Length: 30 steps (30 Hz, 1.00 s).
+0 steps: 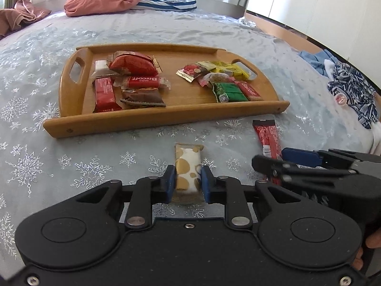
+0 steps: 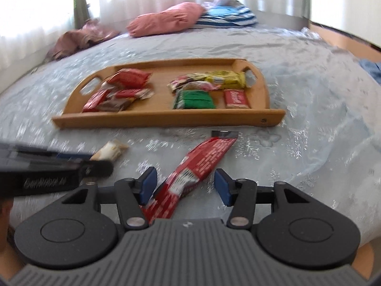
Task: Organize snacks
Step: 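Lift the cookie-print bar with the left tool while the right tool grasps the red stick packet, then carry the cookie-print bar with the left tool while the right tool carries the red stick packet over the tray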
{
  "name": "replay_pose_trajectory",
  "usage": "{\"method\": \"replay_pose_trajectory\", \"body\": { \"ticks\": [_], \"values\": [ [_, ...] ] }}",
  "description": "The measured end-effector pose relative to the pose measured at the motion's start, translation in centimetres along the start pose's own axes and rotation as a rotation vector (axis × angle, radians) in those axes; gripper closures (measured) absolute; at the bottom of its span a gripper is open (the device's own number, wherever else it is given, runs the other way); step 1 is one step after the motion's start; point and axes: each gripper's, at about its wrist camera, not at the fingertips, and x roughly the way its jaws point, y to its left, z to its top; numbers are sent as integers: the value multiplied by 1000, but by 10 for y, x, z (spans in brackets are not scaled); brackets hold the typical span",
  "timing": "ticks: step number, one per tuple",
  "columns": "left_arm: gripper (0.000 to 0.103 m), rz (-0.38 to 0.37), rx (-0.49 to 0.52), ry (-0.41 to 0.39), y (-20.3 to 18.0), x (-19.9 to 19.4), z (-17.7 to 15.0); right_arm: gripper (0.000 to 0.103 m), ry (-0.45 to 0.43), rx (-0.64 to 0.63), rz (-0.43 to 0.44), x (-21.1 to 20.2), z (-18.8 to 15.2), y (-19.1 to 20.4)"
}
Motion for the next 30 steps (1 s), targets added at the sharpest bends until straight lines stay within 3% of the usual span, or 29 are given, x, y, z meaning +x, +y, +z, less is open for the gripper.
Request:
{"method": "replay_pose_trajectory", "body": {
  "ticks": [2,6,9,19,30],
  "values": [
    [82,4,-4,-6,1,-2,1,37,2,44,-28,4,2,-3],
    [82,11,-9,-22,2,-7,3,55,12,80,-47,6,5,-2],
    [82,10,-20,-32,4,-12,5,62,7,70,-57,4,5,0],
    [82,16,-47,-70,9,-25,15,71,-35,111,-70,-14,10,-13],
    [82,45,-83,-115,22,-30,43,73,-83,171,-24,-22,36,-30]
  ]
}}
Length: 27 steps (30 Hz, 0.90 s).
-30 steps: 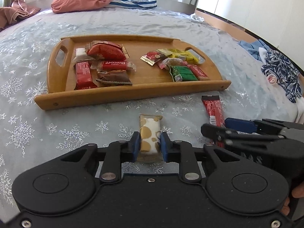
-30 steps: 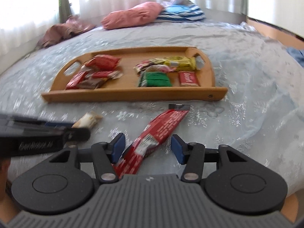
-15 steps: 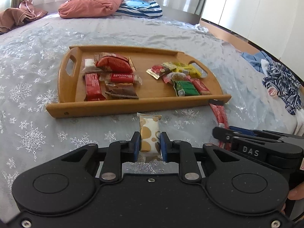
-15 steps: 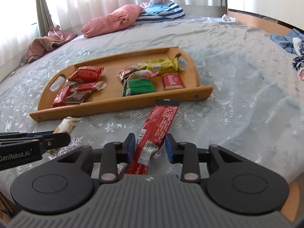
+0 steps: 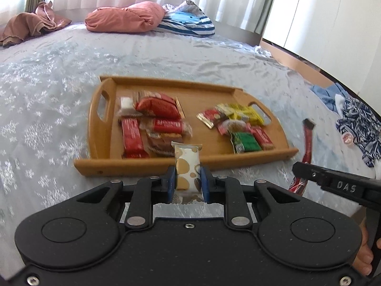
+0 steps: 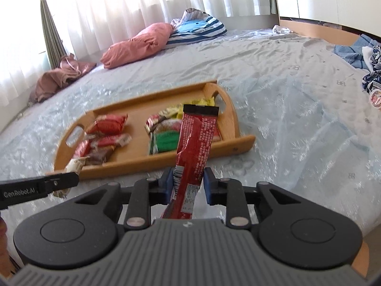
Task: Organize snacks
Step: 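Carry the cookie-print bar with the left tool while the right tool carries the red stick packet over the tray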
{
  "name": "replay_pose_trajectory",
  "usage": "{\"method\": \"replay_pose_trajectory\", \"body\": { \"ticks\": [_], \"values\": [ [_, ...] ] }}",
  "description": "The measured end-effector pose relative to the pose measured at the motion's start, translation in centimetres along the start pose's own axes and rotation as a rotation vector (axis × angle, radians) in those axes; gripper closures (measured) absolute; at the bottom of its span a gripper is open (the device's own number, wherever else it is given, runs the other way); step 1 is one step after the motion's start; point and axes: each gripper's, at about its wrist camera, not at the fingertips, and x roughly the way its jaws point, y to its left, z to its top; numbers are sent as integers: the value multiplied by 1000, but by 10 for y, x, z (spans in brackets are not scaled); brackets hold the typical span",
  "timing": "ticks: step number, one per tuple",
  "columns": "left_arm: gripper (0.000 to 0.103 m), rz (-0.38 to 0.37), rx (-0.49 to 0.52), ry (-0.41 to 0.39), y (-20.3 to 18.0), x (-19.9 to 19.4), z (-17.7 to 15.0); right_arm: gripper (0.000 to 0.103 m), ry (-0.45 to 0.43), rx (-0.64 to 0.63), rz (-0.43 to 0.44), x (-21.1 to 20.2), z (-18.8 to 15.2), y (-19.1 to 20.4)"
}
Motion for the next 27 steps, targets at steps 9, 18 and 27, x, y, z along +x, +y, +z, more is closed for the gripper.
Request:
{"method": "replay_pose_trajectory", "body": {
  "ticks": [9,18,27],
  "values": [
    [82,24,-33,-24,14,8,29,81,-33,50,50,13,41,-1],
    [83,30,-34,-64,29,20,67,82,-19,132,107,36,80,-3],
    [83,46,-53,-63,45,71,124,82,-33,330,127,95,143,2]
  ]
}}
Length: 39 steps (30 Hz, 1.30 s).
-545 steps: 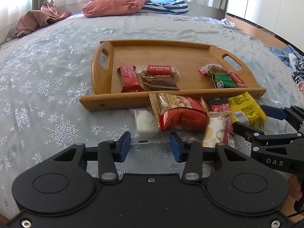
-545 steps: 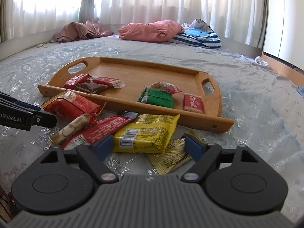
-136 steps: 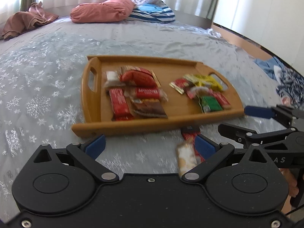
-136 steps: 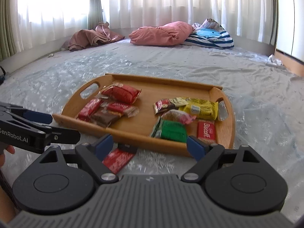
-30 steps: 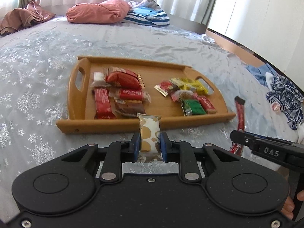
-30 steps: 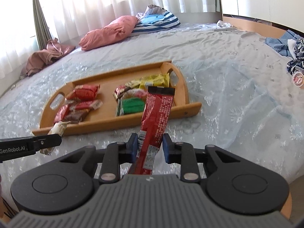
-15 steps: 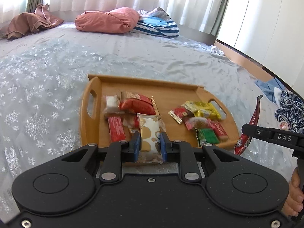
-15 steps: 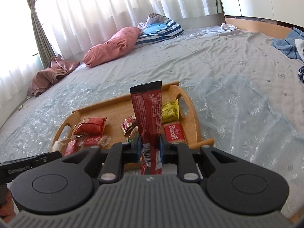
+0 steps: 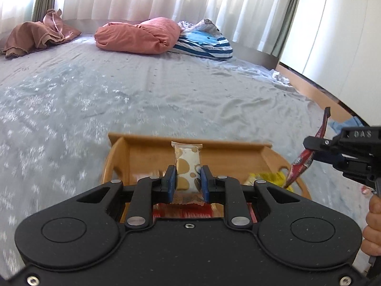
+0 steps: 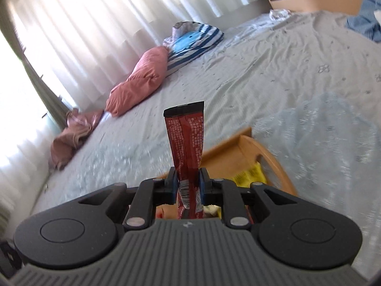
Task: Organize snacks
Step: 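Carry the cookie-print bar with the left tool while the right tool carries the red stick packet over the tray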
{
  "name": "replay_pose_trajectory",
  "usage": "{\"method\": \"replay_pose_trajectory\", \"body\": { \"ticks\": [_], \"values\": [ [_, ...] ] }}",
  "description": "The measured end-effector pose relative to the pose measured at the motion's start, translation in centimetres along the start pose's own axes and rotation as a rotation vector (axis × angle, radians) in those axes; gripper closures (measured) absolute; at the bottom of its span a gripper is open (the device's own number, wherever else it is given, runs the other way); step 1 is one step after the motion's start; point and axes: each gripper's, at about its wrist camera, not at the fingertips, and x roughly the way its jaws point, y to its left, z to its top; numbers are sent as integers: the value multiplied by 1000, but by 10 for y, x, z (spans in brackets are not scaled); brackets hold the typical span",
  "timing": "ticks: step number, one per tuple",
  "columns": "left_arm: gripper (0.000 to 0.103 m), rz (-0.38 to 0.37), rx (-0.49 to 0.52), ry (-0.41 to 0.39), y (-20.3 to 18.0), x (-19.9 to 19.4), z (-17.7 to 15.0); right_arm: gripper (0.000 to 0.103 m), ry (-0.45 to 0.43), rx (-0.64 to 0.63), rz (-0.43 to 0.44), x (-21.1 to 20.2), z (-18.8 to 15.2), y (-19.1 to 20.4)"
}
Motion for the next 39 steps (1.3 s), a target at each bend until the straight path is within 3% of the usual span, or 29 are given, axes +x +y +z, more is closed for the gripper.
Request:
{"method": "replay_pose_trajectory", "body": {
  "ticks": [4,12,23,30,39],
  "values": [
    [82,22,1,31,3,33,11,82,18,54,-36,43,9,2],
    [82,52,-8,91,10,87,10,82,121,244,-10,112,-5,-16],
    [82,65,1,106,13,109,7,82,146,323,-29,147,-13,-25],
    [82,62,11,106,11,109,6,79,196,232,-152,155,-17,-22],
    [82,54,19,112,10,112,5,77,255,80,-149,156,-13,-3]
  ]
}}
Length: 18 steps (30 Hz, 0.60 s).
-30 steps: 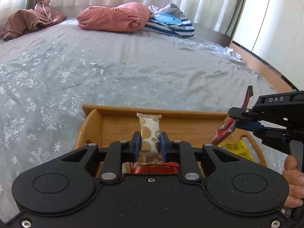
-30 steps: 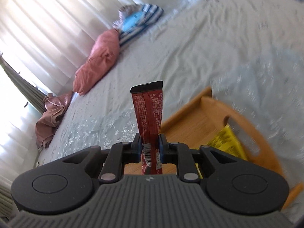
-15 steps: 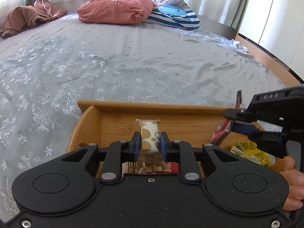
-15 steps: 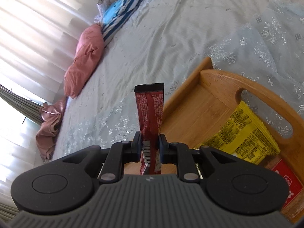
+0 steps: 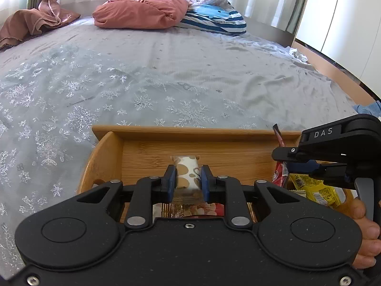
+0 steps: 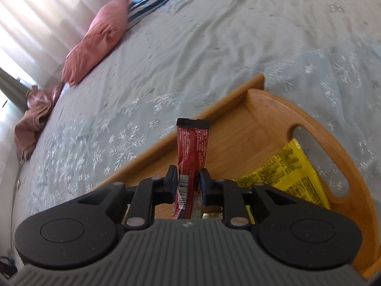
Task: Organize snacks
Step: 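Carry the cookie-print bar with the left tool while the right tool carries the red stick packet over the tray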
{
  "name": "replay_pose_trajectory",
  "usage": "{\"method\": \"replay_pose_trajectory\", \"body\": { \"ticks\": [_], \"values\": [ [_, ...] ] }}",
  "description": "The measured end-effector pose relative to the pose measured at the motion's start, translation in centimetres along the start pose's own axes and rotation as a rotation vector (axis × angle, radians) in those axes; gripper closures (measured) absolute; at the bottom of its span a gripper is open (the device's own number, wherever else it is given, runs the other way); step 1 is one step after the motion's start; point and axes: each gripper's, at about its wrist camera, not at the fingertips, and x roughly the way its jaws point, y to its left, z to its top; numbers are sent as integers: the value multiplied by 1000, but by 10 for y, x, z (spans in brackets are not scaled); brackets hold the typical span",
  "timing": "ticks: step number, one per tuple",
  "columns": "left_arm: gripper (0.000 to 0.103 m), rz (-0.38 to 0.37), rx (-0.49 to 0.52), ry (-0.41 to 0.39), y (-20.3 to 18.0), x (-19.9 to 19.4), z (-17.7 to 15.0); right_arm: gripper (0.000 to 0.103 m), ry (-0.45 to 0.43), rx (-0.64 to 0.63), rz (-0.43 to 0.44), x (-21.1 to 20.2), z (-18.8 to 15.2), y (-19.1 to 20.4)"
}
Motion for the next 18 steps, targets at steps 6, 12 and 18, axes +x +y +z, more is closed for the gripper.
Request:
{"method": "replay_pose_trajectory", "body": {
  "ticks": [6,12,18],
  "values": [
    [80,1,1,7,0,3,2,76,16,-31,-9,5,-3,5],
    [80,-1,3,9,1,3,1,69,18,-54,-18,9,-3,7],
    [77,1,2,11,1,3,1,68,17,-97,-23,9,-6,13]
  ]
}}
